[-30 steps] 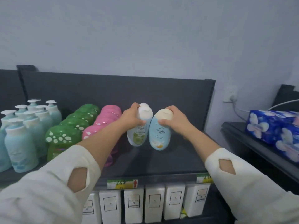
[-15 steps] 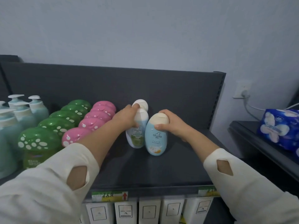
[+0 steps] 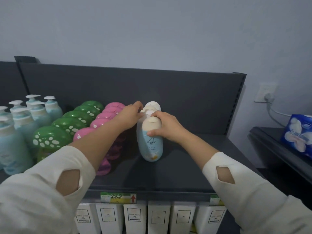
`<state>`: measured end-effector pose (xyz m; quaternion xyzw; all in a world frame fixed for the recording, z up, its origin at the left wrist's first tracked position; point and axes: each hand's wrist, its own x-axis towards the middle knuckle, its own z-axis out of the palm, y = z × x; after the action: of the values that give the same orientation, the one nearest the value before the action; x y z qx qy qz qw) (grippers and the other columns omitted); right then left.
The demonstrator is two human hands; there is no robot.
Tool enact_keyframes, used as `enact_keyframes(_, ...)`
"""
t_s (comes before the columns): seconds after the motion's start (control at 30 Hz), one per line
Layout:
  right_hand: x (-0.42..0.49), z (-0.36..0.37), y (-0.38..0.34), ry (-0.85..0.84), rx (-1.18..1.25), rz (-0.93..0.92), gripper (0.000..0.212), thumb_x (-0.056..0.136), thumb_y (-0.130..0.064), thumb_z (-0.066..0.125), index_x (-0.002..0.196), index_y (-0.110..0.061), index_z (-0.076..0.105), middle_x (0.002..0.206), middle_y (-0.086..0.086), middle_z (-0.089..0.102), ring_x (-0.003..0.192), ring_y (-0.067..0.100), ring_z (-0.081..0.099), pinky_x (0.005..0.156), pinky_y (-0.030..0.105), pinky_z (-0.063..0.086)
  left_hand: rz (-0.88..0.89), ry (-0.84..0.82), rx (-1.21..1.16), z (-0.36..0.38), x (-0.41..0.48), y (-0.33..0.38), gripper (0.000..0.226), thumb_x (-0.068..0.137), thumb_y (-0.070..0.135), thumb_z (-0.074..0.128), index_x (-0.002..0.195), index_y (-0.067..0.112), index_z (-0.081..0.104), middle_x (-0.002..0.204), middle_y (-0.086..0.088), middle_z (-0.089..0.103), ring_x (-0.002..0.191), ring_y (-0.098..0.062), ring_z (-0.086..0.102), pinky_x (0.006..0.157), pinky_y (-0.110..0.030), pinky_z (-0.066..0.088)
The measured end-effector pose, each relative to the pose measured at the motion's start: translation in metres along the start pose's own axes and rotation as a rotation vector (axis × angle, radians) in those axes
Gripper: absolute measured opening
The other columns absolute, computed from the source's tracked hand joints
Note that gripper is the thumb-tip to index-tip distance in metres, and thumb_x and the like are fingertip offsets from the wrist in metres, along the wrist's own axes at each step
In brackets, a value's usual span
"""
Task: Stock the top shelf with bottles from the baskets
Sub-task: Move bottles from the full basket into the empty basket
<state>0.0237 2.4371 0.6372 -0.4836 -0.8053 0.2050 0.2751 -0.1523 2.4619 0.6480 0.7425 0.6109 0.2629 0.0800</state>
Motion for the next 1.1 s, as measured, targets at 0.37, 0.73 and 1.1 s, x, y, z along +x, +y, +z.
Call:
enact_keyframes(0.37, -0.001, 0.01, -0.012, 0.098, -0.232, 0.04, 0.063, 0.071, -0.048, 0.076, 0.122, -0.025, 0.048, 0.122, -0.003, 0.052, 0.109, 0.022, 0.053, 0.081, 0.035, 0.044, -0.031, -0.159, -0.177, -0.013, -0.03, 0.009, 0.025, 0.099, 0.025, 0.043, 0.115, 0.009, 0.052, 0.095, -0.01, 0.057, 0.078, -0.021, 0.057, 0.068, -0.036, 0.056)
enact_keyframes(0.73, -0.003, -0.005, -0.018, 0.178, -0.229, 0.085, 0.045, 0.081, -0.064, 0.054, 0.109, -0.029, 0.052, 0.101, -0.012, 0.061, 0.094, 0.014, 0.057, 0.079, 0.035, 0.048, -0.011, -0.078, -0.093, -0.028, -0.011, 0.013, 0.021, 0.098, 0.02, 0.045, 0.107, 0.006, 0.058, 0.095, -0.016, 0.063, 0.071, -0.021, 0.061, 0.053, -0.025, 0.056)
enact_keyframes(1.1, 0.077, -0.038, 0.022, 0.201, -0.128, 0.185, 0.028, 0.092, -0.033, 0.053, 0.119, -0.026, 0.059, 0.107, 0.0, 0.063, 0.091, 0.019, 0.061, 0.087, 0.038, 0.053, 0.079, -0.081, 0.042, -0.04, 0.047, -0.003, 0.022, 0.094, 0.013, 0.049, 0.109, 0.005, 0.062, 0.11, -0.009, 0.065, 0.102, -0.027, 0.06, 0.086, -0.029, 0.045)
